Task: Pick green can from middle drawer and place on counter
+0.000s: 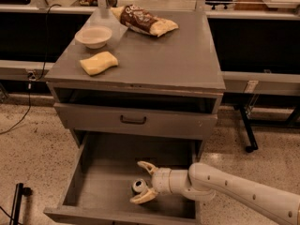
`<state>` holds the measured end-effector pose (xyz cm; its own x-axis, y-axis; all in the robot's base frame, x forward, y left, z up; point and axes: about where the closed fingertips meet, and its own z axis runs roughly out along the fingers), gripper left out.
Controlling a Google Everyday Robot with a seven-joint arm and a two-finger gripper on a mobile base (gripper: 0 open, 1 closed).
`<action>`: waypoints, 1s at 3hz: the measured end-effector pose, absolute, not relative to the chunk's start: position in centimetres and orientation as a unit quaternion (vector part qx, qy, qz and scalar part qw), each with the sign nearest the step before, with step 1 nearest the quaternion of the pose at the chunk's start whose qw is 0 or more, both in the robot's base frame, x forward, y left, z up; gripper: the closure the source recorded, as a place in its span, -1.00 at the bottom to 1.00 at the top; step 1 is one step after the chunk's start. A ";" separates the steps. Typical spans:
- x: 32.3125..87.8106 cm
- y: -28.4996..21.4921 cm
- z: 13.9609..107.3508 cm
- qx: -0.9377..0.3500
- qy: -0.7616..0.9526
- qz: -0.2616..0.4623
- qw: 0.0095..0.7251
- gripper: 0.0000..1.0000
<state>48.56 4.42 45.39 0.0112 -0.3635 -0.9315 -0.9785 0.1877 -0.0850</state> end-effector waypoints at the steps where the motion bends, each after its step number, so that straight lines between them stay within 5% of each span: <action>1: 48.5 4.4 44.2 -0.540 0.622 0.344 0.452 -0.18; 3: 48.4 4.2 43.4 -0.550 0.611 0.367 0.436 0.90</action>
Offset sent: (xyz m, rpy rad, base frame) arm -0.0016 -0.0111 -0.0318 -0.0064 0.0810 0.0433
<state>48.35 4.21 43.45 -0.0164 -0.3527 -0.9356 -0.9915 0.1269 -0.0305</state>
